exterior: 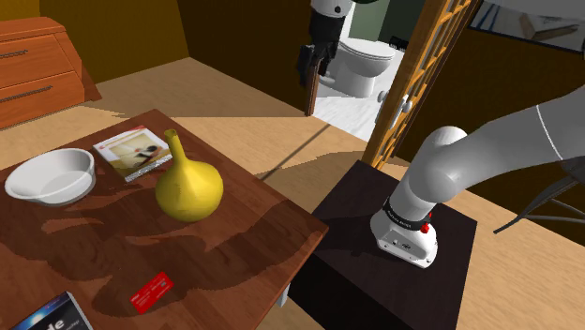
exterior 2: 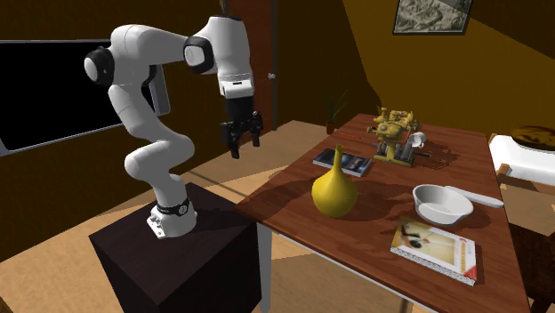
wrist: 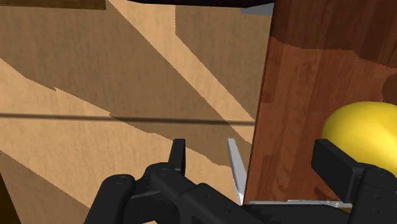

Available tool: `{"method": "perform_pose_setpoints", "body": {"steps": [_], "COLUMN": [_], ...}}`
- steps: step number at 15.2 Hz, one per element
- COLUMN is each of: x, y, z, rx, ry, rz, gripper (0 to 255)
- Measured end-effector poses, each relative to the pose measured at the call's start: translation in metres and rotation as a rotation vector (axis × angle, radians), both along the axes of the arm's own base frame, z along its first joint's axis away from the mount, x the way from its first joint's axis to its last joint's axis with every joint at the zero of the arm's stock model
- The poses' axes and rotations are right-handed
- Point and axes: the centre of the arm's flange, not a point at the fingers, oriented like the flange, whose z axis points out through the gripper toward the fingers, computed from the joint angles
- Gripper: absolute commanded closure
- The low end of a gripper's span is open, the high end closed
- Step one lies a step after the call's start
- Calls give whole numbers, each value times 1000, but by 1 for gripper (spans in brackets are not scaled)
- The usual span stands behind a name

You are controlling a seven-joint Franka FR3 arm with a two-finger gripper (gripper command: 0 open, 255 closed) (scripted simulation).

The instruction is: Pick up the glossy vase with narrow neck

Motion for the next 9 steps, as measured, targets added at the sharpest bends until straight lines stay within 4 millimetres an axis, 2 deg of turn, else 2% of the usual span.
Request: {"method": "perform_pose_setpoints", "body": {"steps": [7, 9], "x": [46, 54], "y": [85, 107], "z": [-12, -15], "rx": [-1, -1], "ry": [27, 35], "rz": [-9, -11], "gripper": [0, 0]}}
